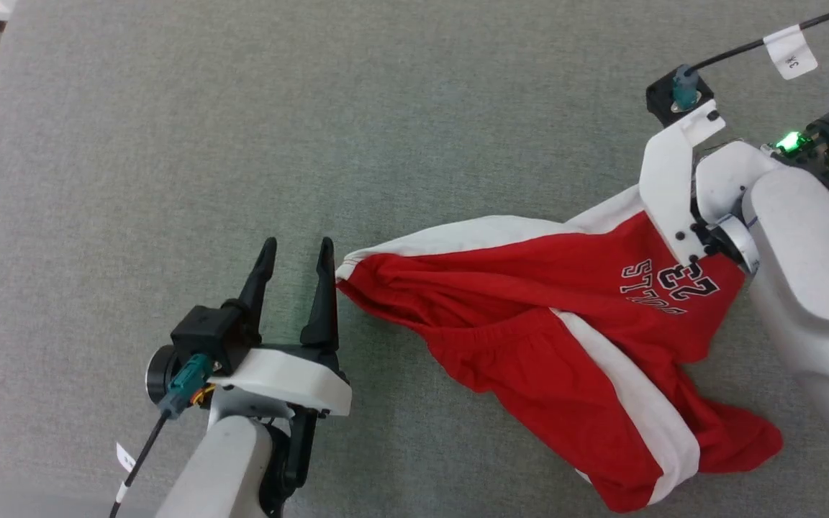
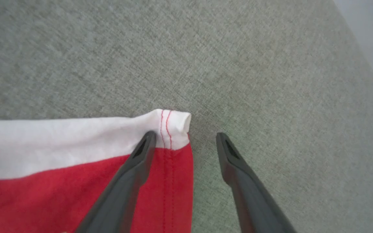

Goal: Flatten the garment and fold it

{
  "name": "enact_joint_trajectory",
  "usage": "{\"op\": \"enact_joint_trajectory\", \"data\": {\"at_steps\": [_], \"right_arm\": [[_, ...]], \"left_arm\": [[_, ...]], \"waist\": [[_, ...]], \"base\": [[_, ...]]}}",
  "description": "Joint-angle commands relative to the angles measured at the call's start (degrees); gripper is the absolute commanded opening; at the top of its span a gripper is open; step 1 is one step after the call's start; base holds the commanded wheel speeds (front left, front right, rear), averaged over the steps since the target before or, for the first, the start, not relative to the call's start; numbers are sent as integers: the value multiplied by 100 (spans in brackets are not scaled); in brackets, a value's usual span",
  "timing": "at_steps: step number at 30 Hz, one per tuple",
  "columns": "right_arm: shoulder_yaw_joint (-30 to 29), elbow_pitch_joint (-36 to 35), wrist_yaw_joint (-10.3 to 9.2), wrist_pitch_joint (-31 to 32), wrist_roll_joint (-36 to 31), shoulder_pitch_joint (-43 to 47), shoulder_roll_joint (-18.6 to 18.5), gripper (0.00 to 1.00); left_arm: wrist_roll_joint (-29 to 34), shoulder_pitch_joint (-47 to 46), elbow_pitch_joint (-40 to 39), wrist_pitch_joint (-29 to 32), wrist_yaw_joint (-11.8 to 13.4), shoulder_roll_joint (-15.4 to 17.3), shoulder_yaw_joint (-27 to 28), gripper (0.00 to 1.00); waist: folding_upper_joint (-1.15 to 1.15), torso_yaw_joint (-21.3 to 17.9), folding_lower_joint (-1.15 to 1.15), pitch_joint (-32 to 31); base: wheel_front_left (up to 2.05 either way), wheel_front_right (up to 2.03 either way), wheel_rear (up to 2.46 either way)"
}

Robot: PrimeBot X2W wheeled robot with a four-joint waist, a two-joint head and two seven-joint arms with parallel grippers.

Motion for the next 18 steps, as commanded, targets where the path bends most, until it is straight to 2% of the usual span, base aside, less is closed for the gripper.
{"op": "enact_joint_trajectory", "data": {"at_steps": [1,2,3,5,7,13,18], "right_arm": [[145,211,-3,148,163,163,5,71],[178,240,-3,179,254,162,-2,31],[213,254,-3,185,324,158,-16,0],[248,265,-3,171,458,157,-42,0],[253,261,-3,119,570,163,-40,0],[363,225,-3,-101,698,164,0,0],[516,236,-3,-150,764,162,25,0]], "left_arm": [[27,-106,36,-47,-19,-24,12,100],[18,-100,53,-47,-12,-20,24,100],[10,-98,61,-42,-3,-6,38,100],[-35,-93,42,91,52,25,82,100],[-156,-107,-24,492,108,93,137,100],[-503,-410,-629,2784,330,522,79,100],[-704,-565,-1409,4366,515,760,-142,100]], "waist": [[0,6,0,-1],[0,-10,0,-22],[0,-27,0,-38],[0,-64,0,-73],[0,-106,0,-114],[0,-220,0,-173],[0,-317,0,-163]], "base": [[0,0,0],[0,0,0],[0,0,0],[0,0,0],[0,0,0],[0,0,0],[0,0,0]]}}
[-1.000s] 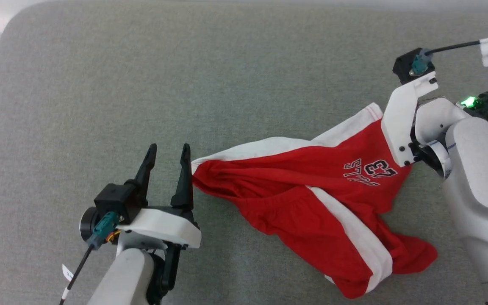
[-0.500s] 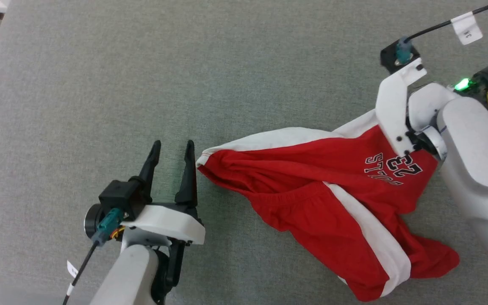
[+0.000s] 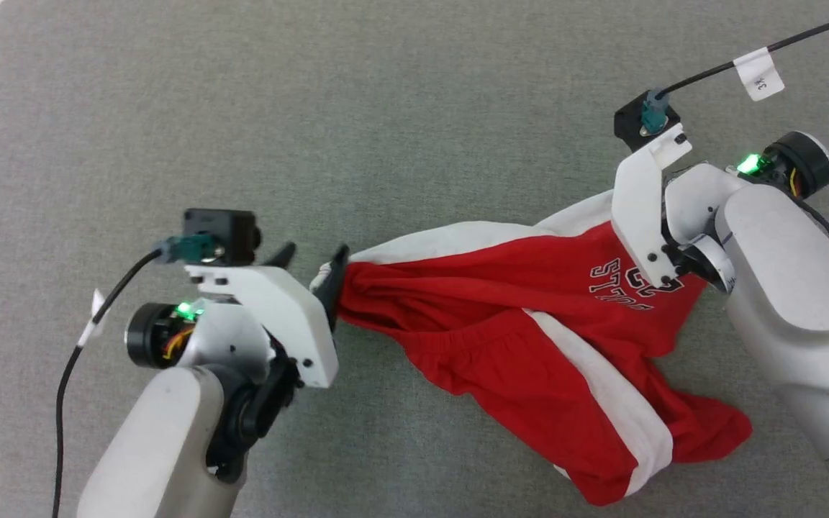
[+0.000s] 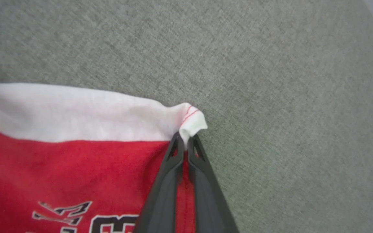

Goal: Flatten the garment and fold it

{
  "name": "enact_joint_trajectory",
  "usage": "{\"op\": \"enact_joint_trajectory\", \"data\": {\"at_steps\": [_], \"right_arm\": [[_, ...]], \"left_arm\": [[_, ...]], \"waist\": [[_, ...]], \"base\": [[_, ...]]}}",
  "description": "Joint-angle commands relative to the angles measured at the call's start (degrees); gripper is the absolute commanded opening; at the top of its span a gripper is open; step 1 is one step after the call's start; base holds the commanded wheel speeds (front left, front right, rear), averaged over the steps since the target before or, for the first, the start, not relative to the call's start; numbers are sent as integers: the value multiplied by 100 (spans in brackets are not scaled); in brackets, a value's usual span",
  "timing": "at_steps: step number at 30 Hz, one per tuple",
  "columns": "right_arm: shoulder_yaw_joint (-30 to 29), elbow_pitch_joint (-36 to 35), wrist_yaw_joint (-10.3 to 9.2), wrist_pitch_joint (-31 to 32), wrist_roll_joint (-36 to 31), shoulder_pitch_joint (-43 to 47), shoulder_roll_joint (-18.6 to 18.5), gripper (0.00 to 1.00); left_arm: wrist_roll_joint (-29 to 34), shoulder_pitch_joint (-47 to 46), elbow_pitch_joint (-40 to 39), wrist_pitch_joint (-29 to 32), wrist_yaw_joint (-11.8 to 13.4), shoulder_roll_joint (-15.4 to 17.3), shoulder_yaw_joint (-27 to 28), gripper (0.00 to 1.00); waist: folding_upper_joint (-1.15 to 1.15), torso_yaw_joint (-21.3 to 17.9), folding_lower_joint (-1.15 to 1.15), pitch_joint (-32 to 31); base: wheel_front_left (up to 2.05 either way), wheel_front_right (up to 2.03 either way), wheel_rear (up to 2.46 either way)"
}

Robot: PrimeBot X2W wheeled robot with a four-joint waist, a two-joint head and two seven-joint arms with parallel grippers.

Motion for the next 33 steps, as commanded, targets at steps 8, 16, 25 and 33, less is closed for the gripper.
{"op": "enact_joint_trajectory", "data": {"at_steps": [8,16,25,33], "right_arm": [[261,47,-4,-47,159,88,-41,0],[446,45,-4,-166,269,64,-51,0],[322,37,-4,-604,618,93,-39,0],[-512,52,-4,-989,1571,-297,60,0]], "left_arm": [[-139,-109,60,1124,300,198,-158,100],[-279,-179,545,985,222,96,-115,0],[-565,-266,443,624,-1,19,117,0],[-545,-1413,663,679,-333,276,298,0]], "waist": [[0,-152,0,136],[0,-233,0,173],[0,-275,0,-185],[0,-363,0,-812]], "base": [[0,0,0],[0,0,0],[0,0,0],[0,0,0]]}}
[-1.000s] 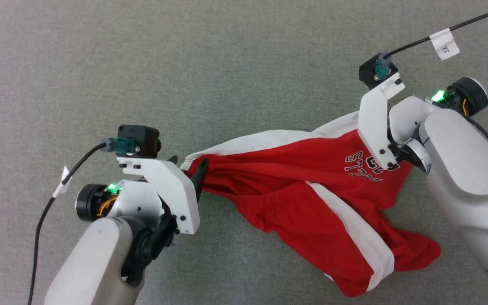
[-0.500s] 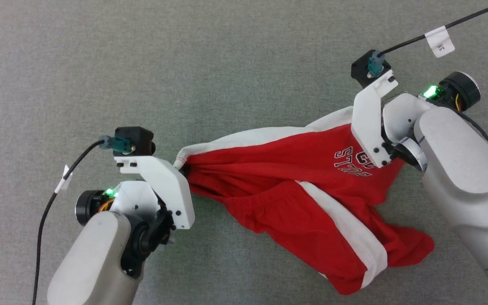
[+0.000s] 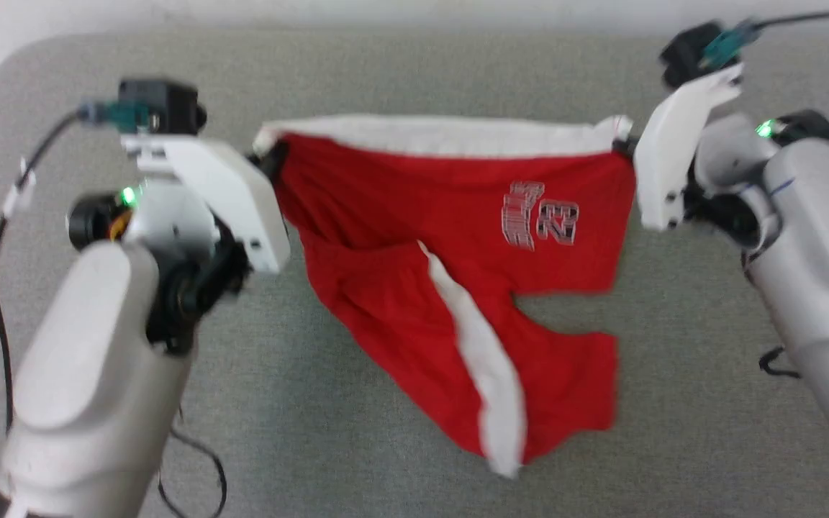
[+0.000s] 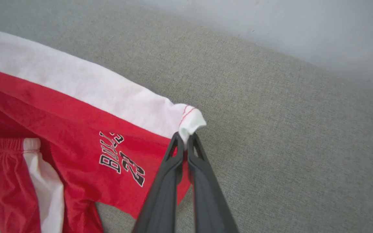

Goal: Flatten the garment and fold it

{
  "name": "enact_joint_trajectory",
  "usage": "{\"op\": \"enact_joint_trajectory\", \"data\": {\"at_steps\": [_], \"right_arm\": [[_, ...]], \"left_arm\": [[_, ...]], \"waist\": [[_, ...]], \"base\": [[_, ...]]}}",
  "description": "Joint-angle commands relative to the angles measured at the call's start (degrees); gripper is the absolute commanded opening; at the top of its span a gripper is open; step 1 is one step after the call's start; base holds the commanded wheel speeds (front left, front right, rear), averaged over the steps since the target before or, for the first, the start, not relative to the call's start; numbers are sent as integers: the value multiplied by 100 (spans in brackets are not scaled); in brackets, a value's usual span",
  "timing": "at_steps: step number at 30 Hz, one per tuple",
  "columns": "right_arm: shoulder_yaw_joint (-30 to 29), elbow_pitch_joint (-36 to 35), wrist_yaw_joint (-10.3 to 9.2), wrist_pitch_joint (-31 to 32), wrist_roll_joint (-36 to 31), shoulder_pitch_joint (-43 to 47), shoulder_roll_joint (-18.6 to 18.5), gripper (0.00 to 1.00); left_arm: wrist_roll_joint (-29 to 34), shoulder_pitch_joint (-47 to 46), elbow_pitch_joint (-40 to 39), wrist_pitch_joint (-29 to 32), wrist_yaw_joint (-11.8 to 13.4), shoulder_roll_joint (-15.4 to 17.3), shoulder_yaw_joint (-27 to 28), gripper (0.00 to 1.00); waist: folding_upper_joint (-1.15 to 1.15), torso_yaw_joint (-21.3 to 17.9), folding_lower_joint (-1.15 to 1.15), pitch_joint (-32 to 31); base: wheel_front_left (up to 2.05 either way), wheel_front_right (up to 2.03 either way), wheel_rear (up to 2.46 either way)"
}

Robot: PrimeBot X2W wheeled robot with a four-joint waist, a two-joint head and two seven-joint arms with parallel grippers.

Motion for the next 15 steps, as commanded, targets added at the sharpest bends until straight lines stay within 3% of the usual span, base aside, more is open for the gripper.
{"op": "enact_joint_trajectory", "data": {"at_steps": [1,9,15], "right_arm": [[-147,47,-5,-17,150,-142,30,0],[-1047,444,-5,-122,378,-1212,308,0],[-1817,847,-5,-711,159,-2317,722,0]], "left_arm": [[26,-268,129,39,-76,37,-10,0],[191,-2104,1403,-81,-299,2,70,0],[516,-3287,2182,-532,-438,51,42,0]], "waist": [[0,-61,0,-309],[0,-321,0,-464],[0,-596,0,-292]], "base": [[0,0,0],[0,0,0],[0,0,0]]}}
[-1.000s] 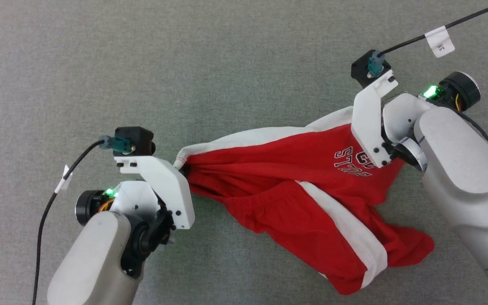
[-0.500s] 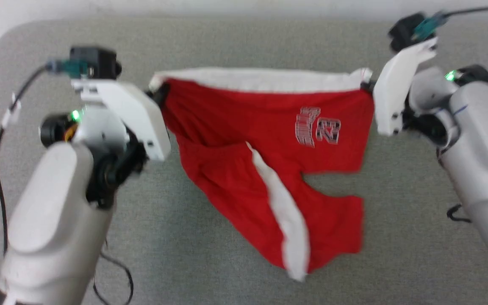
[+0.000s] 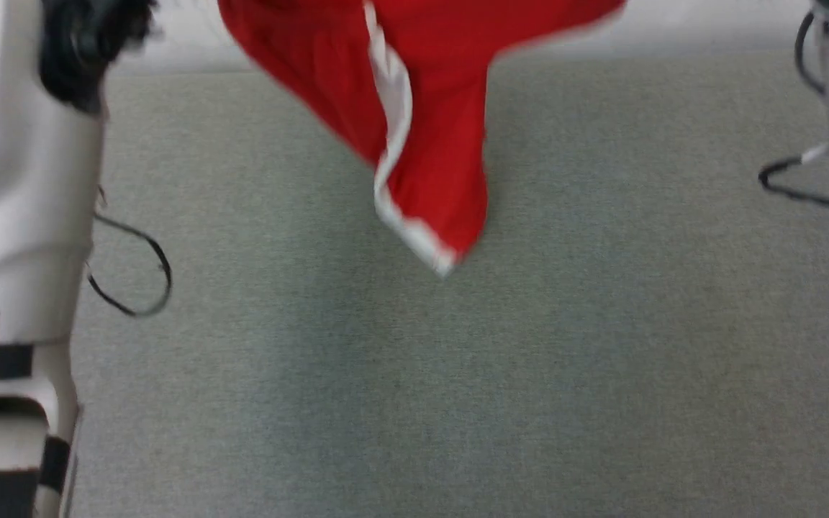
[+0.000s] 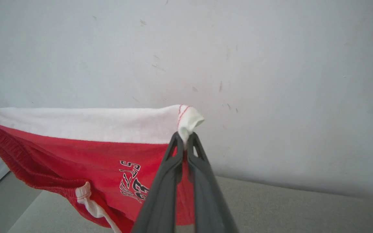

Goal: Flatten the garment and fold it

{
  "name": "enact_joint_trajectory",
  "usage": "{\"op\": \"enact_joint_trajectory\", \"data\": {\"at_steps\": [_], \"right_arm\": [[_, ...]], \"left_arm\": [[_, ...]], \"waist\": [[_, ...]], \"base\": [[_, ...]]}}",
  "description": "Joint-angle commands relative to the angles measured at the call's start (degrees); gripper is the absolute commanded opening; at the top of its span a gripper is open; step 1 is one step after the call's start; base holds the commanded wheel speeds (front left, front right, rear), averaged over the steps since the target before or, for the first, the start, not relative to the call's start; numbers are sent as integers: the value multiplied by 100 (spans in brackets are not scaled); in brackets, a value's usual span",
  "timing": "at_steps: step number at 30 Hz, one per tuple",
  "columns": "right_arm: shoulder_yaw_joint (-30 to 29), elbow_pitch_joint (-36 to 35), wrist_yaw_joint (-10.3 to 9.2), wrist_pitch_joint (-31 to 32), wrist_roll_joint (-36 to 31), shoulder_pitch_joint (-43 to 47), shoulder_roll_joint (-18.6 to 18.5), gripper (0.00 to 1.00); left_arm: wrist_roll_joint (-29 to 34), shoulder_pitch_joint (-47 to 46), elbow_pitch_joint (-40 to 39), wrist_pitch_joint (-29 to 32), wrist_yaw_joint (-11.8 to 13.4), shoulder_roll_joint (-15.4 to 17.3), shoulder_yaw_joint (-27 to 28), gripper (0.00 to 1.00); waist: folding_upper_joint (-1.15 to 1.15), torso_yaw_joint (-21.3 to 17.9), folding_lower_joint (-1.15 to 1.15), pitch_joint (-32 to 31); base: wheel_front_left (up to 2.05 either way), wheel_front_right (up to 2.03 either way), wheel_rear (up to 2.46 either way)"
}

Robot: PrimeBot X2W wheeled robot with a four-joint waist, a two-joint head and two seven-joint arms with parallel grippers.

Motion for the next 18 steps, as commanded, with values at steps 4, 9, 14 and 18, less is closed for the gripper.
{"op": "enact_joint_trajectory", "data": {"at_steps": [4,9,14,18], "right_arm": [[-381,183,-5,-657,-205,-705,250,0],[-417,237,-5,-1209,-319,-1198,385,0],[-295,218,-5,-1517,-258,-1359,397,0],[-196,202,-5,-1655,-191,-1395,322,0]], "left_arm": [[303,-710,308,-707,-82,18,-19,0],[608,-1213,722,-1545,-230,97,-93,0],[743,-1397,1139,-2141,-306,144,-127,0],[754,-1453,1397,-2319,-347,113,-167,0]], "waist": [[0,-271,0,318],[0,-372,0,629],[0,-421,0,941],[0,-414,0,1113]], "base": [[0,0,0],[0,0,0],[0,0,0],[0,0,0]]}}
